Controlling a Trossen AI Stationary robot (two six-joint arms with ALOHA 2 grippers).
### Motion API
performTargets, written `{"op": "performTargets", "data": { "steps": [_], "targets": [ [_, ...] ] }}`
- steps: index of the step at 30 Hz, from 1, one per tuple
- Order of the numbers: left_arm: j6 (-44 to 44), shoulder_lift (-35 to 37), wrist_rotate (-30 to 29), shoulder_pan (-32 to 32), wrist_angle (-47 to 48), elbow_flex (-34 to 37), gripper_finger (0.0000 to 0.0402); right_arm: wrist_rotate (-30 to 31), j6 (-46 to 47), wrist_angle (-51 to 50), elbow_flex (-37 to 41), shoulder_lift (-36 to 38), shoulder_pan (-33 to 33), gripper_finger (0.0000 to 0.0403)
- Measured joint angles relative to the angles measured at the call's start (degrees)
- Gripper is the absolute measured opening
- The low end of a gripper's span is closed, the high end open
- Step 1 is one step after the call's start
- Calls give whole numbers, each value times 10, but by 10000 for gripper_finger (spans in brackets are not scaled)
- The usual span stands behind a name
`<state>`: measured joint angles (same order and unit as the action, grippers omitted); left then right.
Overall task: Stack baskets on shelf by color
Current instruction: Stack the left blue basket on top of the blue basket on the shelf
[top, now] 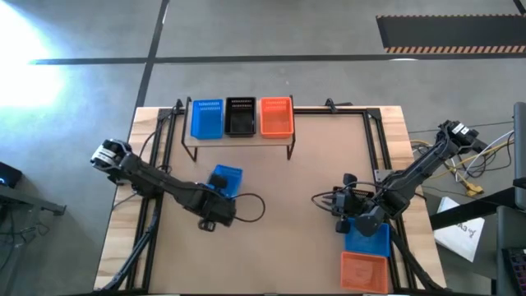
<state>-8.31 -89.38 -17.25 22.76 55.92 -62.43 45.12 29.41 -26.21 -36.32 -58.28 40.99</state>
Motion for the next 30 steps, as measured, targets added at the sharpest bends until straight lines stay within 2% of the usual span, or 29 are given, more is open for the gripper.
{"op": "performTargets", "data": {
  "steps": [5,9,13,17,23,27,30],
  "targets": [
    [-19,2,23,7,38,-101,3,0,0,0,0,0,0,47],
    [-19,2,12,9,127,-200,3,0,0,0,0,0,0,47],
    [-20,5,-50,10,210,-283,2,0,0,0,0,0,0,47],
    [-29,18,-147,-6,254,-329,2,0,0,0,0,0,0,47],
    [-34,50,-245,-95,301,-336,2,0,0,0,0,0,0,47],
    [-11,62,-264,-187,306,-336,2,0,0,0,0,0,0,47],
    [39,63,-258,-246,304,-333,2,0,0,1,0,0,0,47]
  ]
}}
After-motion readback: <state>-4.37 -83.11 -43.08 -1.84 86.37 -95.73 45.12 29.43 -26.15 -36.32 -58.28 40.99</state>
